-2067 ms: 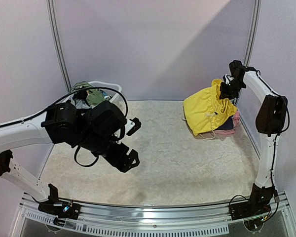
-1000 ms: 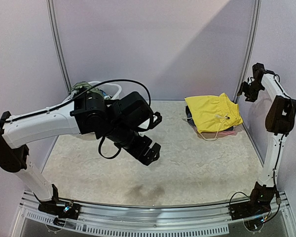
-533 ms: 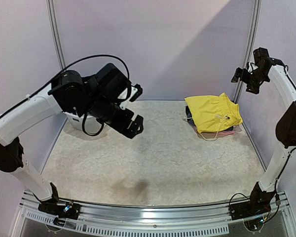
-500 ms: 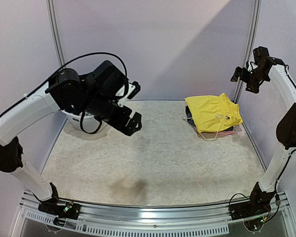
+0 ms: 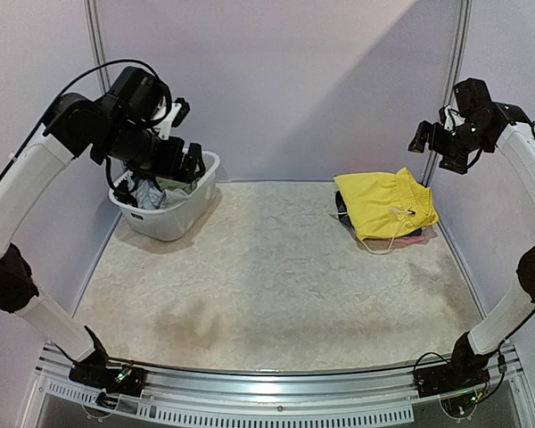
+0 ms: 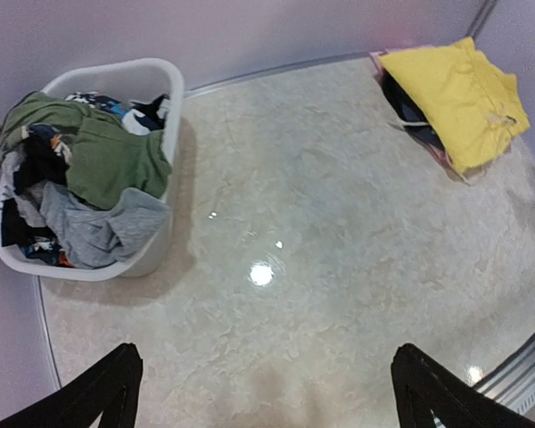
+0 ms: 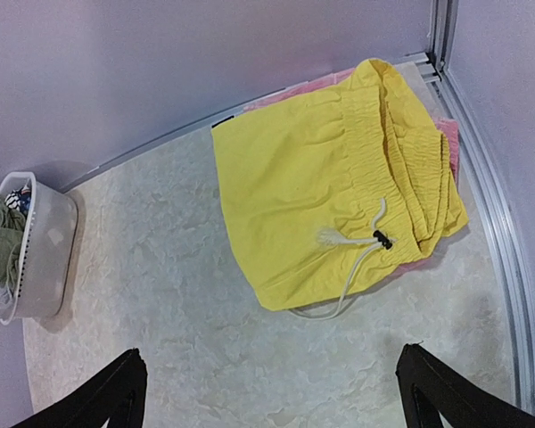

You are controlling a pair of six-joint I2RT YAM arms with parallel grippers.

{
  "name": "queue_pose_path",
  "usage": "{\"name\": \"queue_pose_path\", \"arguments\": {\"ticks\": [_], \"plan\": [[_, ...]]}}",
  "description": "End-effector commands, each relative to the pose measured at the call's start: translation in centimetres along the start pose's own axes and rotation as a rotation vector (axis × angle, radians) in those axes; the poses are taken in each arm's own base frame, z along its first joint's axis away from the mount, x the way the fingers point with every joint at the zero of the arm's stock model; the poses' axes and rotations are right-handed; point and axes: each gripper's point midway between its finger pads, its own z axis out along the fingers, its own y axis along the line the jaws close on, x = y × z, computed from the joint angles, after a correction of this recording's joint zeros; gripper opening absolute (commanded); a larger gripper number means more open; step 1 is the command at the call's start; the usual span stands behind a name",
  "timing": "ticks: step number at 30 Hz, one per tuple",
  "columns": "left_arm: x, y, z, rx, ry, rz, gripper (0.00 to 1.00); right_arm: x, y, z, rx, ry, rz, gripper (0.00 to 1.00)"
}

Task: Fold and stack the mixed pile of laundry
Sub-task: Pick up the crumpled tank top and place it in the bin.

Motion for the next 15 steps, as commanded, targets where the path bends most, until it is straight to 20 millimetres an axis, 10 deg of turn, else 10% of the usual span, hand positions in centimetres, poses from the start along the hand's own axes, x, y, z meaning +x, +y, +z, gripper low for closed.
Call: {"name": "queue_pose_path", "arguments": {"ticks": [1, 11, 15], "plan": [[-1.3, 4.4, 1.0, -0.083, 0.015, -0.114, 0.99, 2.1, -0.9, -1.2, 0.030, 0.020, 0.023, 0.99], [-2.8, 14.3, 5.0, -0.184, 0.019, -0.492, 0.81, 3.4, -0.2, -1.1, -0.034, 0.058, -0.018, 0.97], [-4.3, 15.1, 7.1, -0.189, 0.034, -0.457, 0.69, 4.5, 0.0, 0.3, -0.064, 0.096, -0.014, 0.96]]}}
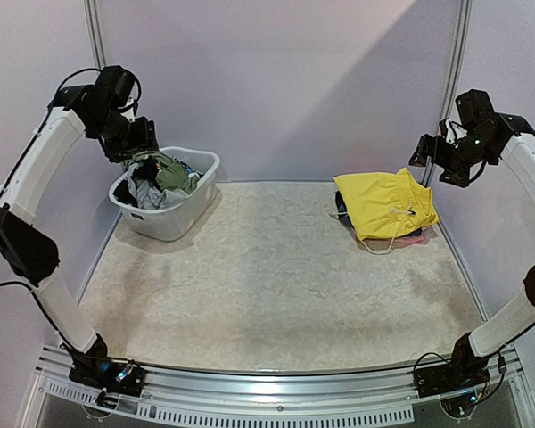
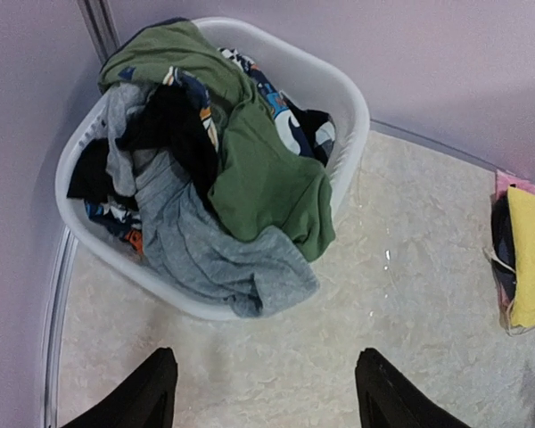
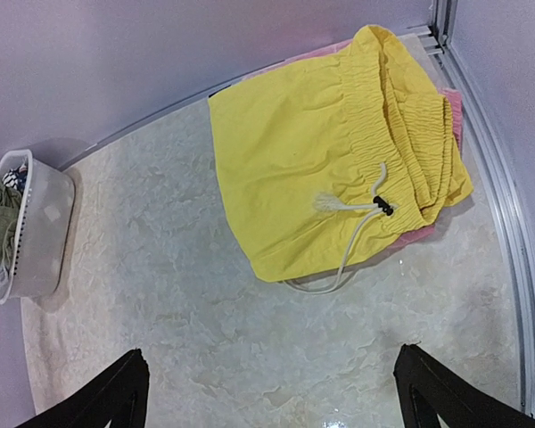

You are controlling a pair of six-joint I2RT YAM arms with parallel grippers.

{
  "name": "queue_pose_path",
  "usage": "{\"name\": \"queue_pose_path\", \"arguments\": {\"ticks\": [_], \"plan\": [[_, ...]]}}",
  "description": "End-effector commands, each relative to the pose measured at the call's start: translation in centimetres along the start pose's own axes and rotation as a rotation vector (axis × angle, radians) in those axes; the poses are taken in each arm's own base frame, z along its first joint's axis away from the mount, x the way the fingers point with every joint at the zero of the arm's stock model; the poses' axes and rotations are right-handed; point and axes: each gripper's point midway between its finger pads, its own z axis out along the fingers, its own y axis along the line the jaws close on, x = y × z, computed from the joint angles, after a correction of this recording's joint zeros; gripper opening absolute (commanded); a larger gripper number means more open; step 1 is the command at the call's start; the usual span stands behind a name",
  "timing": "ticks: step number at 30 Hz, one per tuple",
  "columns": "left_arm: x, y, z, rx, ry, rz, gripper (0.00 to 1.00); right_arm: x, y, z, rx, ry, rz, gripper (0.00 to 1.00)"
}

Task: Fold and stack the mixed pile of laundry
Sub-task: Pick up the crumpled tank top and place it in the bin.

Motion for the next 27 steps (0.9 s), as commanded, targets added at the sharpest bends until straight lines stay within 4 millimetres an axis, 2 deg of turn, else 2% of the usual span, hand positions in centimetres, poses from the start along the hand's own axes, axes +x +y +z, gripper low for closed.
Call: {"name": "queue_pose_path", "arguments": {"ticks": [1, 4, 6, 15, 19, 24, 27], "plan": [[-1.7, -1.3, 2.6, 0.026, 0.020, 0.014, 0.66, 1.4, 0.4, 1.2, -0.055, 0.043, -0.011, 0.96], [-2.0, -1.6, 5.1, 0.000, 0.050, 0.036, 0.57, 2.5, 0.6, 2.0, -0.084, 0.087, -0.001, 0.94], [-2.1, -1.9, 6.9, -0.010, 0.068, 0.048, 0.54, 3.1, 0.7, 2.2, -0.094, 0.106, 0.002, 0.94], [-3.2, -1.5, 15.2, -0.034, 0.090, 0.043, 0.53, 4.7, -0.4, 2.2, -0.063, 0.129, -0.027, 0.94], [-3.6, -0.6, 17.3, -0.039, 0.094, 0.039, 0.53, 5.2, -0.6, 2.7, -0.062, 0.140, -0.014, 0.94], [-4.6, 1.1, 18.8, -0.049, 0.074, 0.037, 0.53, 5.2, -1.4, 2.8, -0.027, 0.131, 0.000, 0.94], [-4.1, 1.8, 20.3, -0.040, 0.101, 0.029, 0.53, 5.4, -1.6, 3.2, -0.020, 0.131, 0.018, 0.93]]}}
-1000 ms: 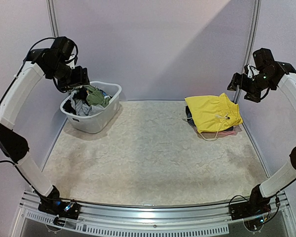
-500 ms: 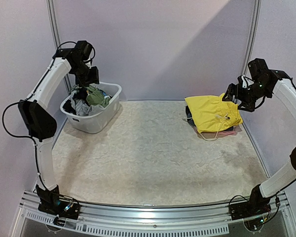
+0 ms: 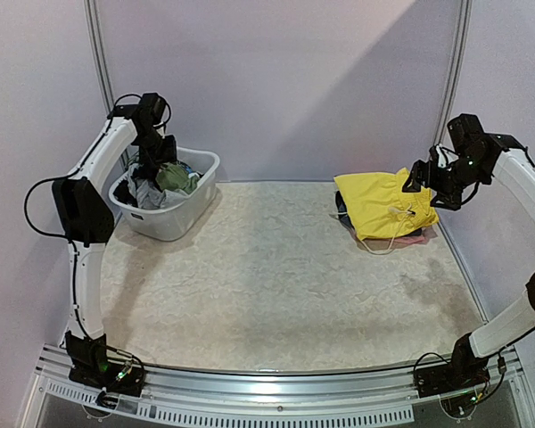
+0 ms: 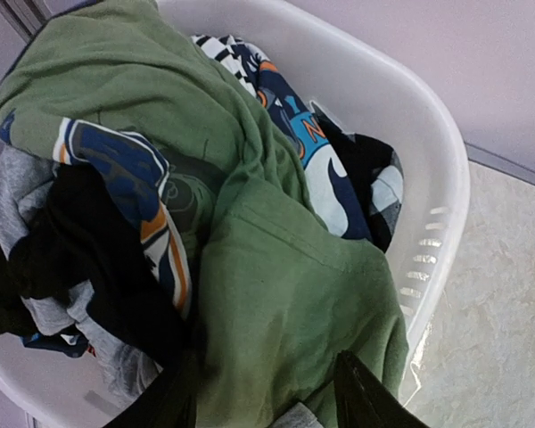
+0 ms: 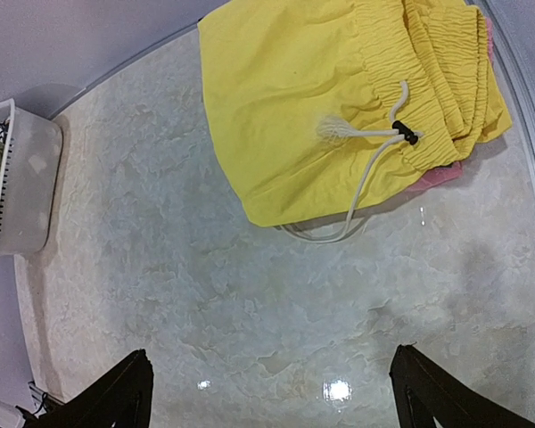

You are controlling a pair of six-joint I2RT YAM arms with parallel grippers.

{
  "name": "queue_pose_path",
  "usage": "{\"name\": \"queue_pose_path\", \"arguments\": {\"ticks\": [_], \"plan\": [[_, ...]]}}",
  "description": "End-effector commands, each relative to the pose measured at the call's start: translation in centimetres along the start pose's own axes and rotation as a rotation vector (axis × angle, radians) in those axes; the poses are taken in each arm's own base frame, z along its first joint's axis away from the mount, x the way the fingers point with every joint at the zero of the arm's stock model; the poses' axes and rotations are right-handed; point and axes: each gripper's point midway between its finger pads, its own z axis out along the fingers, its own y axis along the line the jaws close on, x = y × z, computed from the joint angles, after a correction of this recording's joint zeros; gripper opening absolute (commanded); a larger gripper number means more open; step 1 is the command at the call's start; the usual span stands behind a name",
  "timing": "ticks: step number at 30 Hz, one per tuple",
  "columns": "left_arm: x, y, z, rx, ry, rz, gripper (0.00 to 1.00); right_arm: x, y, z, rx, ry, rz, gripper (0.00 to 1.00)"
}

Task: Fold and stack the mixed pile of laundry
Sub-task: Pick up the crumpled tank top and place it in the bin.

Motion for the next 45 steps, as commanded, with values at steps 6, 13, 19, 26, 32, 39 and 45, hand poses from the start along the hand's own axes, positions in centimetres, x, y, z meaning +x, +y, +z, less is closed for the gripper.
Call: {"name": "queue_pose_path", "arguments": {"ticks": [6, 13, 19, 26, 32, 39, 45], "plan": [[-0.2, 1.3, 3.7, 0.025, 0.025, 0.011, 0.52, -0.5, -0.4, 0.2, 0.015, -0.033, 0.060, 0.93], [0.0, 1.1, 4.5, 0.044, 0.037, 0.002, 0.36, -0.9, -0.5, 0.4, 0.027, -0.033, 0.077, 0.92], [-0.7, 0.8, 3.4, 0.055, 0.009, -0.007, 0.00, -0.9, -0.6, 0.6, 0.033, -0.027, 0.079, 0.92], [-2.9, -1.9, -0.7, 0.158, -0.086, -0.013, 0.00, -1.1, -0.3, 0.5, 0.018, -0.029, 0.075, 0.91], [-7.6, -5.8, -9.0, 0.381, -0.292, -0.068, 0.00, -1.2, 0.3, 0.1, -0.006, -0.036, 0.062, 0.91], [-10.8, -10.5, -20.3, 0.697, -0.493, -0.079, 0.00, -1.0, 0.8, -0.6, -0.025, -0.042, 0.053, 0.91], [-10.9, -12.1, -26.8, 0.838, -0.568, -0.076, 0.00, -0.6, 1.1, -1.3, -0.037, -0.049, 0.041, 0.91]]}}
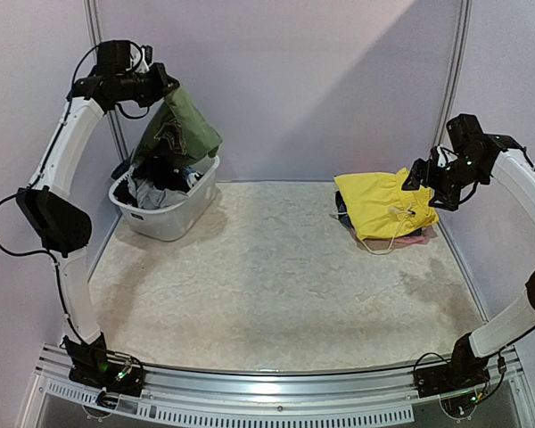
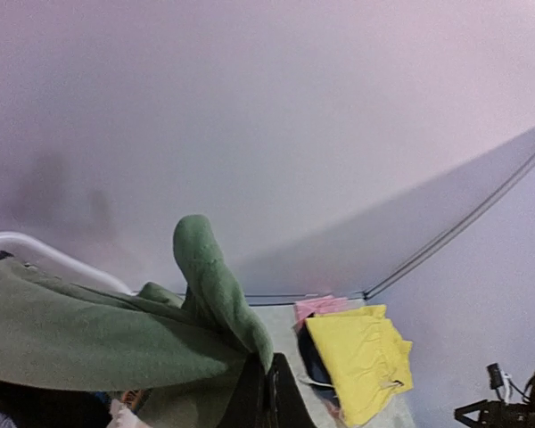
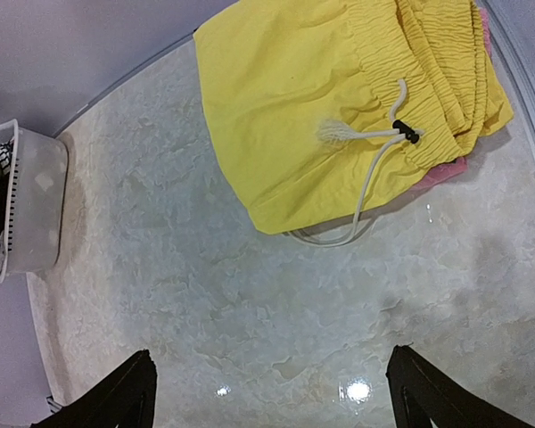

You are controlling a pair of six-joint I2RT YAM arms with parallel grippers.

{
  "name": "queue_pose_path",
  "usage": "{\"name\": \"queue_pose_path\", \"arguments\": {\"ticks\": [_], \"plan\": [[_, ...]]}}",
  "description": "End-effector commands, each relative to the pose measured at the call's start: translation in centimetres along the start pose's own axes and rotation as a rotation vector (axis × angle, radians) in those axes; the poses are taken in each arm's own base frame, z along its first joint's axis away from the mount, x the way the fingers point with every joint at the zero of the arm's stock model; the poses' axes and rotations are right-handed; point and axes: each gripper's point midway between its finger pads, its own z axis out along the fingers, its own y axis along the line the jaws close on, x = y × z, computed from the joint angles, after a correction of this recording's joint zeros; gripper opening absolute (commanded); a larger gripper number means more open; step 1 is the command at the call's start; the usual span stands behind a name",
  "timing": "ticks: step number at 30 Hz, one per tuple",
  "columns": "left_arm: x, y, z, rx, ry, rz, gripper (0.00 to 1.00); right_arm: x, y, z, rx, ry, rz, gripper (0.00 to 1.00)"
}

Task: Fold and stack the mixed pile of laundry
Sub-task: Place the crumpled tank top at the center of the board.

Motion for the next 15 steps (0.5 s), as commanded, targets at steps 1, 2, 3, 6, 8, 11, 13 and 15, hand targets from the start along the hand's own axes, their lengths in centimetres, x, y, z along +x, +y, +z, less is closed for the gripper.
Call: {"name": "queue_pose_path", "arguments": {"ticks": [1, 2, 3, 6, 8, 11, 13, 15], "plan": [[-2.6, -6.7, -3.0, 0.218, -0.081, -0.008, 0.00, -0.2, 1.1, -1.9, -0.038, -0.042, -0.029, 0.91], [-2.9, -7.6, -3.5, 0.247, -0.089, -0.010, 0.00, -0.2, 1.2, -2.1, -0.040, -0.044, -0.030, 0.91], [-3.1, -8.6, -4.1, 0.274, -0.099, -0.009, 0.00, 0.0, 1.2, -2.3, -0.042, -0.046, -0.032, 0.91], [-3.1, -11.8, -5.8, 0.329, -0.119, 0.022, 0.00, 0.1, 1.2, -2.8, -0.044, -0.054, -0.038, 0.91], [-2.4, -13.7, -7.0, 0.336, -0.122, 0.068, 0.00, 0.2, 1.2, -3.2, -0.042, -0.059, -0.042, 0.91], [-0.4, -16.5, -8.6, 0.343, -0.097, 0.119, 0.00, 0.1, 1.2, -3.9, -0.032, -0.071, -0.052, 0.91], [1.4, -18.5, -9.5, 0.368, -0.067, 0.136, 0.00, 0.1, 1.1, -4.6, -0.023, -0.080, -0.060, 0.91], [3.9, -20.7, -9.9, 0.398, -0.025, 0.153, 0.00, 0.1, 1.0, -5.1, -0.015, -0.093, -0.065, 0.91]]}}
